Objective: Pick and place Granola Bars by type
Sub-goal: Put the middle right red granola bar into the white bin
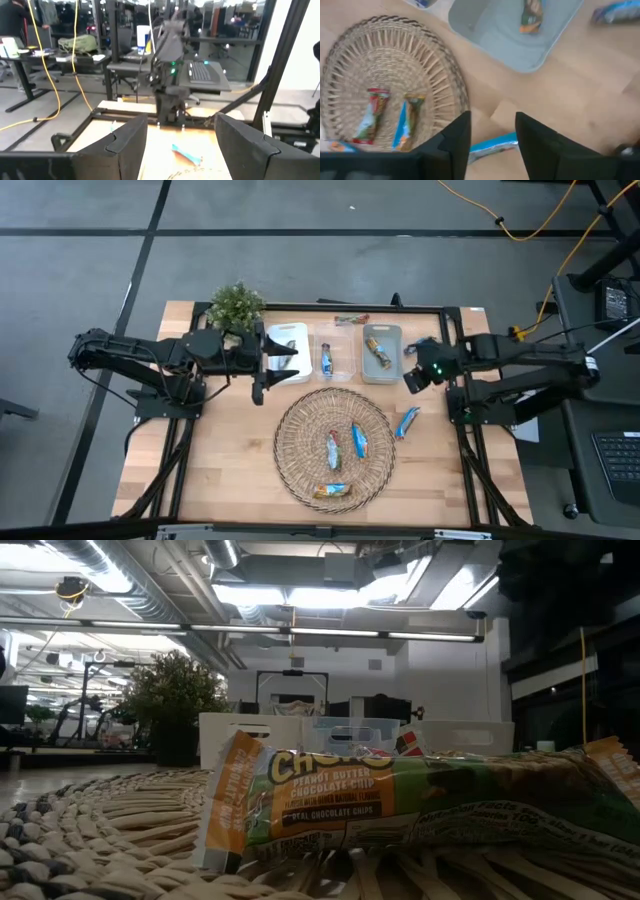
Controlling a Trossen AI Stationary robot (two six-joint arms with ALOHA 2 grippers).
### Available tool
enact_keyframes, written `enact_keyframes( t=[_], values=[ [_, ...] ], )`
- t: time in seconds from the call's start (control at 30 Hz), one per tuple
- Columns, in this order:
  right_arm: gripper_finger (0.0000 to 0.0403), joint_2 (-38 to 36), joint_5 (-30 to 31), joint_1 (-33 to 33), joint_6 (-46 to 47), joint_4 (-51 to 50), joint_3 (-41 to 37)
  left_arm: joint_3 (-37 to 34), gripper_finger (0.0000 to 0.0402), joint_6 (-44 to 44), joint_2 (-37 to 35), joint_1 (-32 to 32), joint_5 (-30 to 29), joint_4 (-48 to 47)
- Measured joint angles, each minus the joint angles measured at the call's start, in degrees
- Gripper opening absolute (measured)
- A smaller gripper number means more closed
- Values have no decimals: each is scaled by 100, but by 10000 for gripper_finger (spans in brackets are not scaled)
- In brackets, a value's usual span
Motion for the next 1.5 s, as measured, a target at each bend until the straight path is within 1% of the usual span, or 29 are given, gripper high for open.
enact_keyframes(
  t=[0.17,0.37,0.5,0.57,0.67,0.77,0.9,1.0,1.07,1.2,1.5],
  values=[
    [141,115,267,632,929,-35,-87,0,221,-36,0,0,167,-297],
    [133,329,166,1260,2008,20,-653,0,221,-49,0,0,470,-462],
    [134,399,-77,1568,2806,517,-1204,0,221,-90,0,0,562,-618],
    [139,424,-148,1673,3042,917,-1466,0,221,-93,1,0,639,-649],
    [154,432,-122,1798,3208,1594,-1771,0,221,-123,0,0,765,-701],
    [178,457,-138,1879,3456,1985,-2044,0,221,-162,0,0,849,-699],
    [220,472,-415,1953,3805,2068,-2323,0,221,-200,0,1,1124,-716],
    [247,474,-548,1978,4147,2056,-2485,0,221,-200,0,0,1155,-723],
    [257,476,-560,2003,4363,2060,-2585,0,221,-200,0,0,1153,-722],
    [260,476,-556,2003,4458,2294,-2720,0,221,-195,0,2,1153,-724],
    [243,476,-507,1980,4515,3000,-2820,0,221,-93,0,28,1135,-729]
  ],
)
